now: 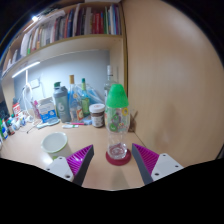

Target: Pour water

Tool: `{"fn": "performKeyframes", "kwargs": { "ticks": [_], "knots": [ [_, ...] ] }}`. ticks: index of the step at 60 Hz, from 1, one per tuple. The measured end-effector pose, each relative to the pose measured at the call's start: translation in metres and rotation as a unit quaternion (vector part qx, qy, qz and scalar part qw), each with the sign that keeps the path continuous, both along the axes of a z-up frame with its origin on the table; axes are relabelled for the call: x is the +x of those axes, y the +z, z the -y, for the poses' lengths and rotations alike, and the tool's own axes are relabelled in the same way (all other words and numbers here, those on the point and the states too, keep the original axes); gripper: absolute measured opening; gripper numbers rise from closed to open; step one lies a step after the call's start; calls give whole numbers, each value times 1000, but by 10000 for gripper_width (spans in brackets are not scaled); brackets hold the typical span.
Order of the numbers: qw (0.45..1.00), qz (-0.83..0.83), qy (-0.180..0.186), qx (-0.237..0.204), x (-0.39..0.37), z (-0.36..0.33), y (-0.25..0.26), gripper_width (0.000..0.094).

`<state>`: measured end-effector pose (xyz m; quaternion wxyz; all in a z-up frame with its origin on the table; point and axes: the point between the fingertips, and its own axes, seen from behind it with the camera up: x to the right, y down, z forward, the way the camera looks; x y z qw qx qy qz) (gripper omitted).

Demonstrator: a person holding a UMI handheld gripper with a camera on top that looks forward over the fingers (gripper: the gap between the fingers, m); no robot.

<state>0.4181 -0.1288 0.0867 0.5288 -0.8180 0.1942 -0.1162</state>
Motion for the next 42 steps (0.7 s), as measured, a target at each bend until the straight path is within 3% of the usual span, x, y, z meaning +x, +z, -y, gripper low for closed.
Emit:
{"fn": "performKeyframes", "kwargs": {
  "ticks": [20, 42],
  "knots": [
    [1000, 25, -4, -2, -150, 171, 101, 843],
    [999, -5, 33, 4, -315, 313, 173, 852]
  ]
}}
